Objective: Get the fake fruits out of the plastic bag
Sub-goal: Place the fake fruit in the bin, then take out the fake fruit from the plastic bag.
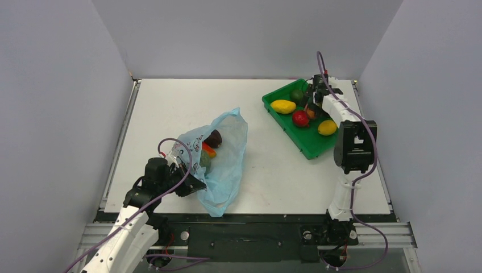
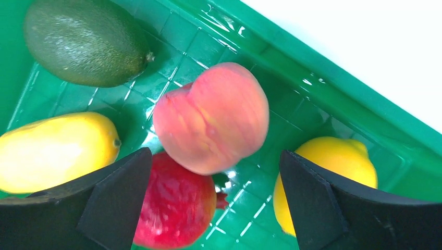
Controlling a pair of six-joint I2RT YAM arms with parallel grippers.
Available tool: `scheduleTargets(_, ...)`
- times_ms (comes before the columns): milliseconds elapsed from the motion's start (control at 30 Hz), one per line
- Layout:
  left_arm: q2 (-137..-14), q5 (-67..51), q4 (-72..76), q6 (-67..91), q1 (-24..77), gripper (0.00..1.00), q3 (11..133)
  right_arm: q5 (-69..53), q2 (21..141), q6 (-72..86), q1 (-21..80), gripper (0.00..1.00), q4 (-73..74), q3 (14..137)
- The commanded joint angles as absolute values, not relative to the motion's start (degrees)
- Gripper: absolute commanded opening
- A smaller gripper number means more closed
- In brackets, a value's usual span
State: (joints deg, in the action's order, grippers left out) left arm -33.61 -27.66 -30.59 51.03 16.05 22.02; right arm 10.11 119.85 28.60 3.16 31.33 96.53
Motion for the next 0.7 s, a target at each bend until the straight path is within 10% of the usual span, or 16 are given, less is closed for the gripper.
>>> scheduleTargets(0, -33.4, -27.8, -29.0, 50.9, 16.3, 0.0, 25.2, 13.1, 110.0, 27.6, 3.7, 0.88, 31.2, 94.8)
scheduleTargets(667, -33.0, -25.5, -30.2, 49.7, 16.4, 0.0, 25.2, 6.2, 64.2, 33.4, 31.2, 0.76, 8.9, 46.1)
